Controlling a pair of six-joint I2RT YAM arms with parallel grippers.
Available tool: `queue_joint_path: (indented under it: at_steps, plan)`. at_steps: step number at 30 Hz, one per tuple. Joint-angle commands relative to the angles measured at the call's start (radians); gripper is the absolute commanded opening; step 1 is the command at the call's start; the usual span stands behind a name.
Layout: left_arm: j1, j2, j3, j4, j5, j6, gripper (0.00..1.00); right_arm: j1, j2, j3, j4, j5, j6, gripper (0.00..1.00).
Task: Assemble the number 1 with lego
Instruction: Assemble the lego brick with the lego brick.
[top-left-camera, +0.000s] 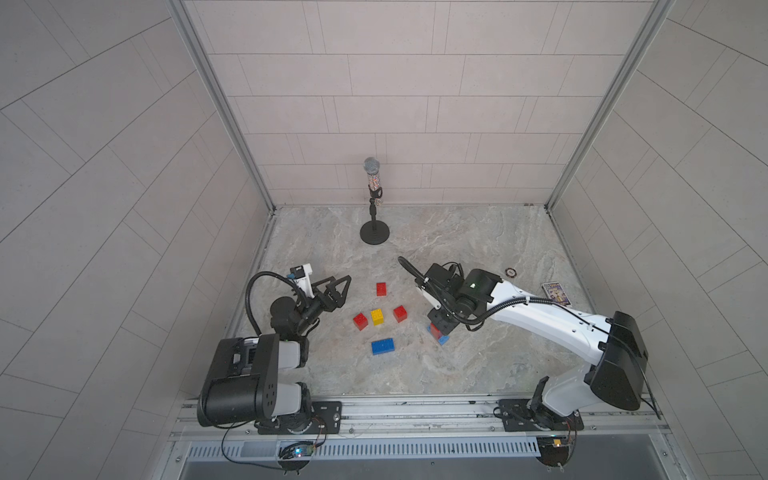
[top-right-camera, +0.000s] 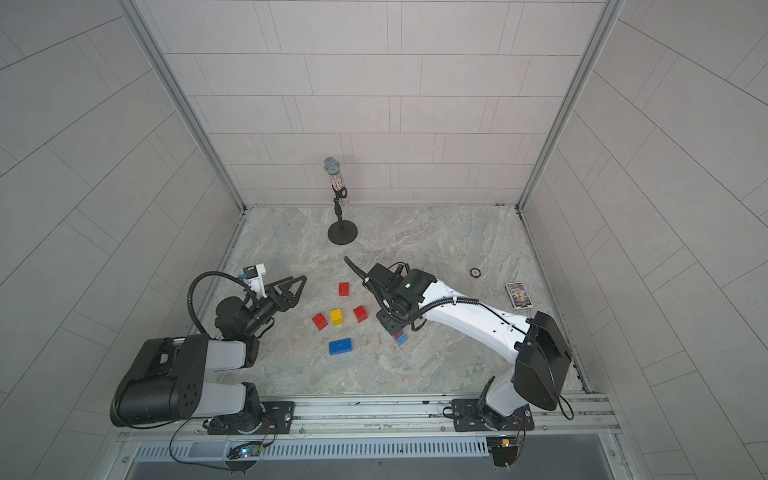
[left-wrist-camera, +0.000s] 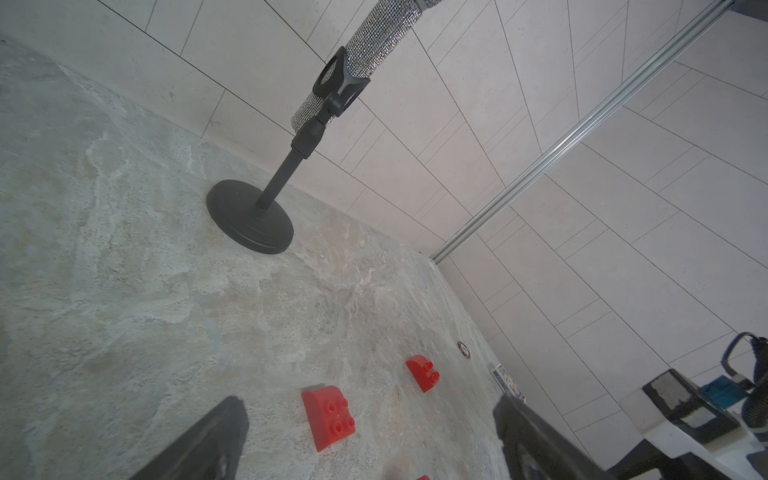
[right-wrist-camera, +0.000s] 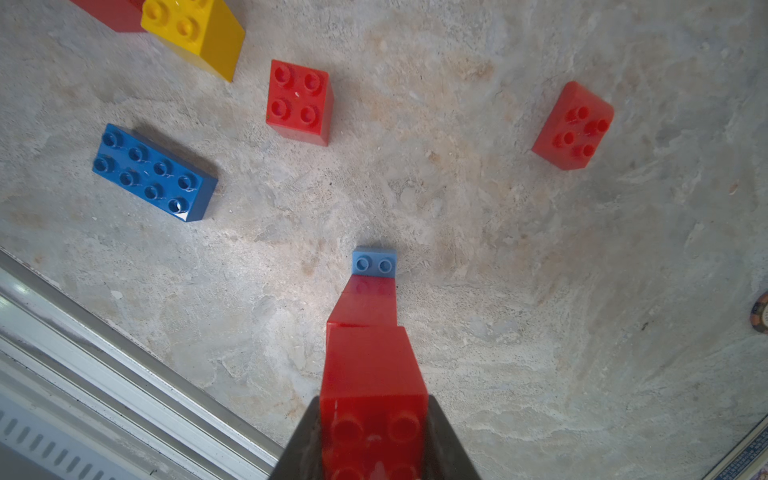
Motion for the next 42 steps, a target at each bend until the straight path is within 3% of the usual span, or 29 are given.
queue_joint_path:
  at_steps: [1, 6, 15, 28, 36, 42]
  plan:
    - [0.007, -0.010, 0.000, 0.048, 0.010, -0.006, 1.00, -0.004, 0.050, -0.025, -0.057, 0.033, -0.006, 0.18]
    - [0.007, -0.011, 0.000, 0.048, 0.010, -0.006, 1.00, -0.011, 0.046, -0.035, -0.038, 0.002, -0.006, 0.18]
    - [0.007, -0.010, 0.000, 0.048, 0.009, -0.006, 1.00, -0.013, 0.085, 0.002, -0.072, 0.058, -0.018, 0.17]
    - [0.008, -0.009, 0.001, 0.048, 0.010, -0.006, 1.00, -0.017, 0.076, -0.028, -0.023, -0.018, -0.019, 0.17]
    - [0.007, -0.010, 0.001, 0.048, 0.010, -0.006, 1.00, -0.001, 0.049, -0.047, -0.023, 0.021, -0.099, 0.15]
    - [0.008, -0.008, 0.002, 0.048, 0.010, -0.006, 1.00, -0.002, 0.029, -0.064, -0.002, -0.032, -0.122, 0.14]
